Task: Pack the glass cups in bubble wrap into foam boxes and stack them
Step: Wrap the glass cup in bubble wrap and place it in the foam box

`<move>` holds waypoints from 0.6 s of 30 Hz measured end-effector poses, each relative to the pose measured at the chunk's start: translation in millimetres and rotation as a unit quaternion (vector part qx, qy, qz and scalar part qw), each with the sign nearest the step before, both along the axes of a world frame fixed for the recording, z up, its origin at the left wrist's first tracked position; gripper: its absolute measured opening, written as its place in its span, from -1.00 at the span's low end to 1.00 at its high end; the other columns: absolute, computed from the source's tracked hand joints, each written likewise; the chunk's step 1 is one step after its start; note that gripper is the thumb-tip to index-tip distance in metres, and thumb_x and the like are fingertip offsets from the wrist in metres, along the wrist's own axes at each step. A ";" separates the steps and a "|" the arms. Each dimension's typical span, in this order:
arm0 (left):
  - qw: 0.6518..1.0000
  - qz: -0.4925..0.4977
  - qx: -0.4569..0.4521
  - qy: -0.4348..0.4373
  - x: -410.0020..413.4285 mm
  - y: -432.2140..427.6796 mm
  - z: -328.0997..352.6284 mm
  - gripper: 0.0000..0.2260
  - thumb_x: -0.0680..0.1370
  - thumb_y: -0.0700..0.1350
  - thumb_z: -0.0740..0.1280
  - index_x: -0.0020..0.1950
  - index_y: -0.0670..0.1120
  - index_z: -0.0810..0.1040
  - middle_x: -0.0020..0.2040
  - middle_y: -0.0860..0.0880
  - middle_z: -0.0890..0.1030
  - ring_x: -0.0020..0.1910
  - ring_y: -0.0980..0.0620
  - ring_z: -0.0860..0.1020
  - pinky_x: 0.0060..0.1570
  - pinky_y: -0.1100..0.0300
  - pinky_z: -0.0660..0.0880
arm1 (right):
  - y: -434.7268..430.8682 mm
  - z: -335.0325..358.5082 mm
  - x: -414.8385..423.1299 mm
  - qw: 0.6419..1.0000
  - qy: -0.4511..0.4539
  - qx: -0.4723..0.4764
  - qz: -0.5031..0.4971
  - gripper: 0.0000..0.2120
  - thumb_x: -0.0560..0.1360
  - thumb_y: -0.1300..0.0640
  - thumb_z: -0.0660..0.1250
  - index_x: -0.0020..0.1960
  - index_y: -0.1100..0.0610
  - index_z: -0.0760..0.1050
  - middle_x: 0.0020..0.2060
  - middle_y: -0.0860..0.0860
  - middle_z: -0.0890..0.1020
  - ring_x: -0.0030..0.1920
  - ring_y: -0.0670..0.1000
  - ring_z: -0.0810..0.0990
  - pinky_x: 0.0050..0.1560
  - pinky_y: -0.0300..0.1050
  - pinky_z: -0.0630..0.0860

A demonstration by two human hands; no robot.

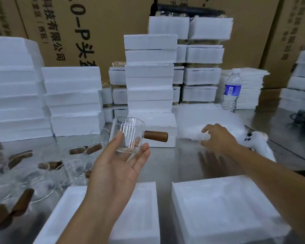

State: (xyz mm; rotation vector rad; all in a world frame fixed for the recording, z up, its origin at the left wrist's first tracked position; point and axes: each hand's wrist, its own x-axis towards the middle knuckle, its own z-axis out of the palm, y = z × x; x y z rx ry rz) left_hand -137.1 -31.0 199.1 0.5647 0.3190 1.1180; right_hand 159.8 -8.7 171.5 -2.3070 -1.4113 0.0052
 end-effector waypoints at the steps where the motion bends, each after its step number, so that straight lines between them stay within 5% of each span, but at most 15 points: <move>1: 1.000 0.000 0.003 0.001 -0.1 0.1 0.3 -0.79 0.26 -0.10 0.42 -0.14 -0.11 0.63 -0.09 -0.20 0.63 -0.17 -0.14 0.67 -0.19 0.06 0.63 | 0.8 -3.0 3.8 0.999 -0.029 -0.022 -0.011 -0.56 0.45 0.08 0.39 0.28 0.08 0.38 0.21 0.09 0.41 0.20 0.12 0.43 0.19 0.01 0.38; 9: 0.999 0.000 0.037 0.015 3.6 -2.9 0.9 -0.60 0.21 -0.10 0.44 0.03 -0.09 0.58 -0.11 -0.18 0.64 -0.15 -0.15 0.66 -0.16 0.06 0.63 | 14.5 -3.3 2.8 0.939 -0.338 -0.003 -0.066 -0.71 0.55 0.04 0.22 0.22 0.11 0.34 0.07 0.05 0.50 0.06 0.08 0.49 0.01 -0.08 0.31; 15: 0.999 0.008 0.024 0.022 5.1 -3.5 1.1 -0.62 0.31 -0.13 0.39 0.12 -0.08 0.54 -0.01 -0.21 0.60 -0.18 -0.15 0.66 -0.13 0.04 0.63 | 22.7 0.2 -0.3 0.951 -0.309 -0.024 -0.020 -0.39 0.46 -0.21 0.30 0.39 0.02 0.23 0.33 0.05 0.35 0.33 0.09 0.32 0.34 0.04 0.20; 18: 0.999 0.002 0.033 0.026 4.8 -3.3 0.3 -0.60 0.32 -0.12 0.38 0.16 -0.09 0.54 0.05 -0.22 0.59 -0.18 -0.15 0.65 -0.11 0.04 0.63 | 27.2 -4.0 -6.8 0.939 -0.342 -0.036 0.009 -0.46 0.49 -0.20 0.27 0.37 0.01 0.27 0.34 0.03 0.34 0.35 0.07 0.29 0.38 0.06 0.11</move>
